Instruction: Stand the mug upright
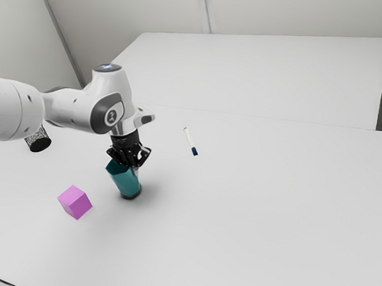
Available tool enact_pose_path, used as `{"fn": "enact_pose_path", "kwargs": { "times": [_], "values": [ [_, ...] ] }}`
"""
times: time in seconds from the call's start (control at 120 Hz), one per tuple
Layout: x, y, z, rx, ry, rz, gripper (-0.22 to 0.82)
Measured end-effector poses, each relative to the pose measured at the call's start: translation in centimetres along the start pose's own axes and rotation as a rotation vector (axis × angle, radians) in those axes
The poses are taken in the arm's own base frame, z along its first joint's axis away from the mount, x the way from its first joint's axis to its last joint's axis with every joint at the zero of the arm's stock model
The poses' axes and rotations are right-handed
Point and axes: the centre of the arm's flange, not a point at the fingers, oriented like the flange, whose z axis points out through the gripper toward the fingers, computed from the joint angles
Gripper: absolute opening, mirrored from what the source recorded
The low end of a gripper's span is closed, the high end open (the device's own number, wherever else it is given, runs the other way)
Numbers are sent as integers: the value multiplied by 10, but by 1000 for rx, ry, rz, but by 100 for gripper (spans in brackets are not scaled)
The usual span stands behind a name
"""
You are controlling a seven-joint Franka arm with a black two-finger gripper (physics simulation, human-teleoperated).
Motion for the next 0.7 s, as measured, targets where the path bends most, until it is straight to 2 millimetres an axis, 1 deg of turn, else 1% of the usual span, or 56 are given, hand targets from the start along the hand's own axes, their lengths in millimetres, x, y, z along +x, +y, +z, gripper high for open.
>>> {"fn": "enact_pose_path", "kwargs": {
  "times": [0.2,0.35,0.433,0.55,0.7],
  "values": [
    [2,1,7,1,6,-27,-17],
    [3,0,7,-3,8,-30,17],
    [3,1,5,-3,11,-26,31],
    [4,2,0,-5,19,-18,44],
    [5,1,-10,-13,34,-9,52]
  ]
}}
